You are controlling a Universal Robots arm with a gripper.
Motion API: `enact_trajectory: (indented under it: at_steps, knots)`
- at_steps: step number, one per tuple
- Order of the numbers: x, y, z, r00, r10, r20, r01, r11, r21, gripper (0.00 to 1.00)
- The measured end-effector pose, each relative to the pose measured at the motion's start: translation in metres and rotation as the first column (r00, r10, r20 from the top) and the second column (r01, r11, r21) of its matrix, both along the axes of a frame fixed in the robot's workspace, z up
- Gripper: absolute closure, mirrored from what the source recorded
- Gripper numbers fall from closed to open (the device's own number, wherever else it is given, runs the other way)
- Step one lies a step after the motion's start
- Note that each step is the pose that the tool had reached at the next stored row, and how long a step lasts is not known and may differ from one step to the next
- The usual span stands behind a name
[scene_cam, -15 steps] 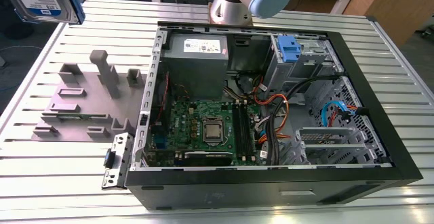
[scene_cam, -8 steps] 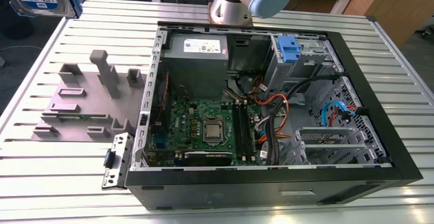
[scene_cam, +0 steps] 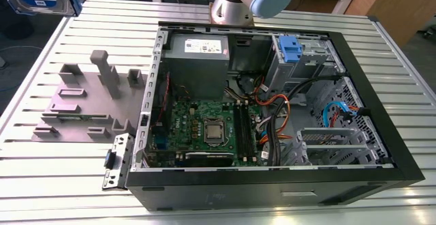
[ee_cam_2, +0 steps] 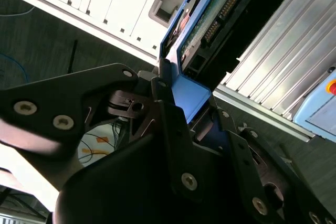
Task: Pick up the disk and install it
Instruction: 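Pick up the disk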
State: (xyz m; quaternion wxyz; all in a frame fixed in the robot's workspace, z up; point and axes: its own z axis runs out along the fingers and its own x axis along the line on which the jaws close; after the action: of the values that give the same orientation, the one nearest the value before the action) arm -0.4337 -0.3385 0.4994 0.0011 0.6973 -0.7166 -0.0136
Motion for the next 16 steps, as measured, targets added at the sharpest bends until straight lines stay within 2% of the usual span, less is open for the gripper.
enact_trajectory:
  at_steps: [4, 9, 16]
  knots:
    - [0.0001, -0.0035, 0.0, 1.0, 0.0, 0.0, 0.0, 1.0, 0.0, 0.64]
    - [0.0001, -0.0099, 0.0, 1.0, 0.0, 0.0, 0.0, 1.0, -0.0002, 0.64]
    - [0.0005, -0.0107, 0.0, 1.0, 0.0, 0.0, 0.0, 1.0, -0.001, 0.64]
